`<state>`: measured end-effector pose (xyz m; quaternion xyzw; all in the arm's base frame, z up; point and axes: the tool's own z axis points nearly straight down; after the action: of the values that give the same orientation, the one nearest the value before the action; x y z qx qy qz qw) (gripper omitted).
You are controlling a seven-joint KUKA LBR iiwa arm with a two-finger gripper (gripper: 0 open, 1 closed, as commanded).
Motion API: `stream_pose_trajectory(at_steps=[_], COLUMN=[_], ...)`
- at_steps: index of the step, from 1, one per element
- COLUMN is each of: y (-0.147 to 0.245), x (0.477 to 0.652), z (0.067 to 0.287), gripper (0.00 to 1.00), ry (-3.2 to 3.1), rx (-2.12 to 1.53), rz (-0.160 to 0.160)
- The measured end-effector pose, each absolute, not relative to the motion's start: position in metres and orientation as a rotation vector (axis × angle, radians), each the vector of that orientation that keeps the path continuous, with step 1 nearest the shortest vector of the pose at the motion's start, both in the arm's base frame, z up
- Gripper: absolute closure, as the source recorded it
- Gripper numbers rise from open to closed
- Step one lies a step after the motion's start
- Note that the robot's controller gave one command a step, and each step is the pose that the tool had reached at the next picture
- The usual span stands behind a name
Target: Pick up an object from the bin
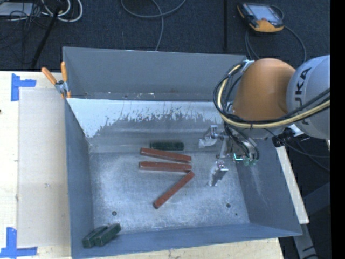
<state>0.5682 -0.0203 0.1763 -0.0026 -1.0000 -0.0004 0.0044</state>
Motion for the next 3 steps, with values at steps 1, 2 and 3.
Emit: stream_pose_trajectory(at_steps=[1, 2, 3], y=[-0.020, -0.007, -0.008], x=[0.570, 0.589, 0.586], z=[0.181, 0.081, 0.080], gripper=[0.00, 1.00, 0.00], ry=[-3.141, -3.151, -3.135], rx=[-0.007, 0.280, 0.280], rz=[0.000, 0.002, 0.004])
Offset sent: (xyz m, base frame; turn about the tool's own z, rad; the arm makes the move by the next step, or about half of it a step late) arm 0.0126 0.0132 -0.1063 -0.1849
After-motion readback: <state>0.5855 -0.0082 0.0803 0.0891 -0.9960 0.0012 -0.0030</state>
